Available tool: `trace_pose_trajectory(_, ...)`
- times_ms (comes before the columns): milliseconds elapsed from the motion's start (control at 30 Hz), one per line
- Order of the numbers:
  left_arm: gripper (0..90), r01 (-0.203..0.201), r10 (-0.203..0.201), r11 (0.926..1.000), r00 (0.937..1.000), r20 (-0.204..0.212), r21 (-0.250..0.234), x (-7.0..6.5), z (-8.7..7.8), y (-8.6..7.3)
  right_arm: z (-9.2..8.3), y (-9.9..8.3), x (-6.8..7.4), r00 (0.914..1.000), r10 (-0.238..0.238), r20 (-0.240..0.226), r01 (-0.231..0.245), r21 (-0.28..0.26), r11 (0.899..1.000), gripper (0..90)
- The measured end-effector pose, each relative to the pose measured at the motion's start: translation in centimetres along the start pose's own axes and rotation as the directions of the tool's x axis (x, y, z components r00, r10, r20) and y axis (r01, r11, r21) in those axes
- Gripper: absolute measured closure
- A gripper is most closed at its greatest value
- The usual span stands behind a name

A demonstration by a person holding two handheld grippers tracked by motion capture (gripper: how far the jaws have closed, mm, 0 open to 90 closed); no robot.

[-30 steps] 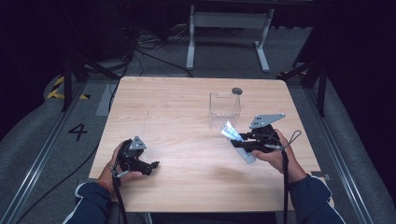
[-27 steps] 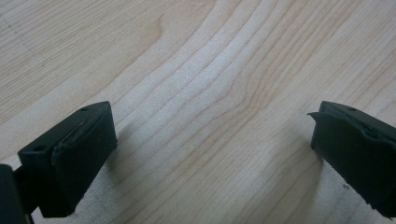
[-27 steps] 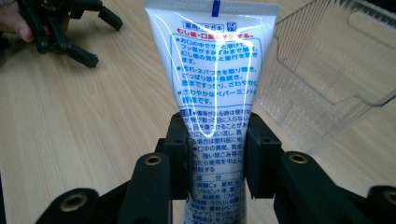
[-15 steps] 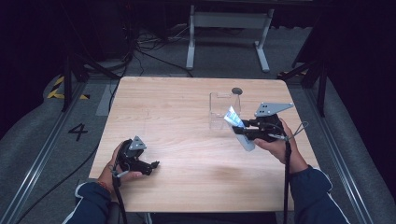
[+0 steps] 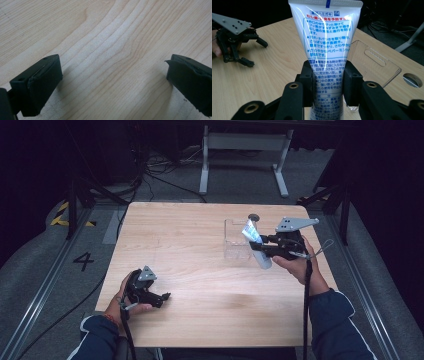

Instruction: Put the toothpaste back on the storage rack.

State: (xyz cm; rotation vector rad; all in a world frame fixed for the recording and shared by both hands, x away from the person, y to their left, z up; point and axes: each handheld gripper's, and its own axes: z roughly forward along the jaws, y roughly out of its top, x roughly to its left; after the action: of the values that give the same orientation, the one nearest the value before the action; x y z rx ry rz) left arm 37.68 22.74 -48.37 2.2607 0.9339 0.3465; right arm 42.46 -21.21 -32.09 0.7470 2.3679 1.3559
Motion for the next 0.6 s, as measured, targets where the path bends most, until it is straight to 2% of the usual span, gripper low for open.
trace_pose_trajectory(600, 0.6, 0.005, -0.005, 1.0000, 1.0000, 0.000, -0.001, 0.0, 0.0, 0.0, 1.1, 1.7, -1.6, 0.9997, -0.002, 0.025, 0.003, -0.065, 0.998, 67.3)
